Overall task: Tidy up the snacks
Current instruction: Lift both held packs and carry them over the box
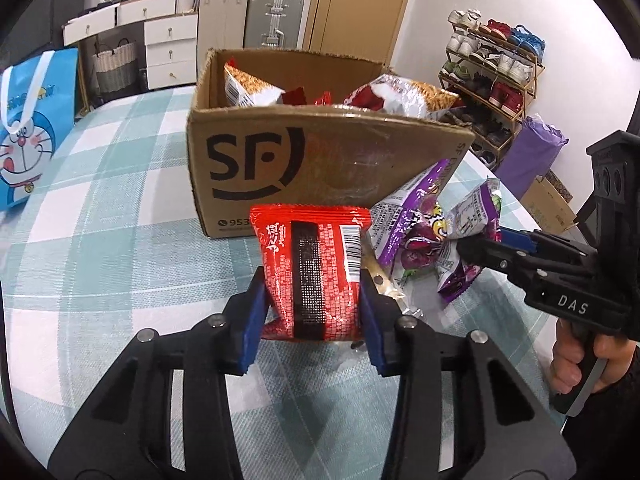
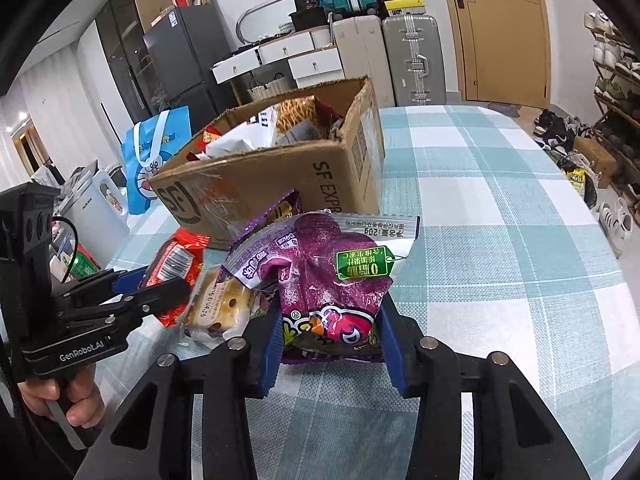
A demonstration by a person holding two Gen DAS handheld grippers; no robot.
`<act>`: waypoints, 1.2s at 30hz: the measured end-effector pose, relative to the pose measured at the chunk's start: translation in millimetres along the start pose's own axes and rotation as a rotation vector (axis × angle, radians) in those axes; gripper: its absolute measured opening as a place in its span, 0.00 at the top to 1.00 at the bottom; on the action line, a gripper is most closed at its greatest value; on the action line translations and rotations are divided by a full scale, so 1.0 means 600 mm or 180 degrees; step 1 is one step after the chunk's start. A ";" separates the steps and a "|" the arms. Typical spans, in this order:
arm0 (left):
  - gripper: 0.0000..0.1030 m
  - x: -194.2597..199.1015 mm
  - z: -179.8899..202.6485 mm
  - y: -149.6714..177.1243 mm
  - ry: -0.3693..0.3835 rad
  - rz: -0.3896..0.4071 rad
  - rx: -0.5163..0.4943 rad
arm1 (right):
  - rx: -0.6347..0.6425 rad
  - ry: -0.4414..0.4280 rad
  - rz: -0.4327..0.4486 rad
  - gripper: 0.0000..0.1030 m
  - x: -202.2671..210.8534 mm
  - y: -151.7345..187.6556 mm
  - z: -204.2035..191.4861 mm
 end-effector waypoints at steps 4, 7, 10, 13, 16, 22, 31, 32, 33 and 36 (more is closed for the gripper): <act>0.62 0.030 0.000 0.003 -0.0047 0.0087 -0.0015 | 0.0015 -0.0012 0.0091 0.58 0.021 -0.001 -0.006; 0.62 0.054 0.002 -0.001 -0.0104 0.0167 -0.0027 | 0.0057 -0.0007 0.0170 0.58 0.039 -0.004 -0.015; 0.62 0.079 -0.001 -0.005 -0.0151 0.0244 -0.0032 | 0.0096 -0.0007 0.0262 0.58 0.059 -0.010 -0.024; 0.62 0.103 0.002 -0.012 -0.0189 0.0318 -0.0052 | 0.0135 -0.0008 0.0371 0.58 0.081 -0.018 -0.034; 0.62 0.125 0.005 -0.020 -0.0223 0.0389 -0.0081 | 0.0176 -0.0002 0.0468 0.58 0.102 -0.030 -0.045; 0.62 0.151 0.002 -0.050 -0.0254 0.0508 -0.0100 | 0.0202 -0.0030 0.0613 0.58 0.133 -0.057 -0.063; 0.62 0.178 0.001 -0.102 -0.0316 0.0631 -0.0101 | 0.0163 -0.0156 0.0747 0.58 0.139 -0.096 -0.087; 0.62 0.178 0.001 -0.106 -0.0323 0.0634 -0.0098 | 0.0153 -0.0162 0.0759 0.58 0.138 -0.100 -0.090; 0.62 0.178 -0.001 -0.111 -0.0330 0.0635 -0.0093 | 0.0146 -0.0170 0.0767 0.58 0.136 -0.104 -0.090; 0.62 0.174 -0.005 -0.127 -0.0343 0.0631 -0.0073 | 0.0097 -0.0208 0.0790 0.58 0.128 -0.116 -0.093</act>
Point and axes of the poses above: each gripper's, at about its wrist camera, not at the fingertips, and x roughly against the way its jaws point, z to its right, y to its underside, the point moved 2 cm from there along -x, roughly the way its jaws point, and after that the axes turned 13 degrees about -x, right-handed, at the moved point
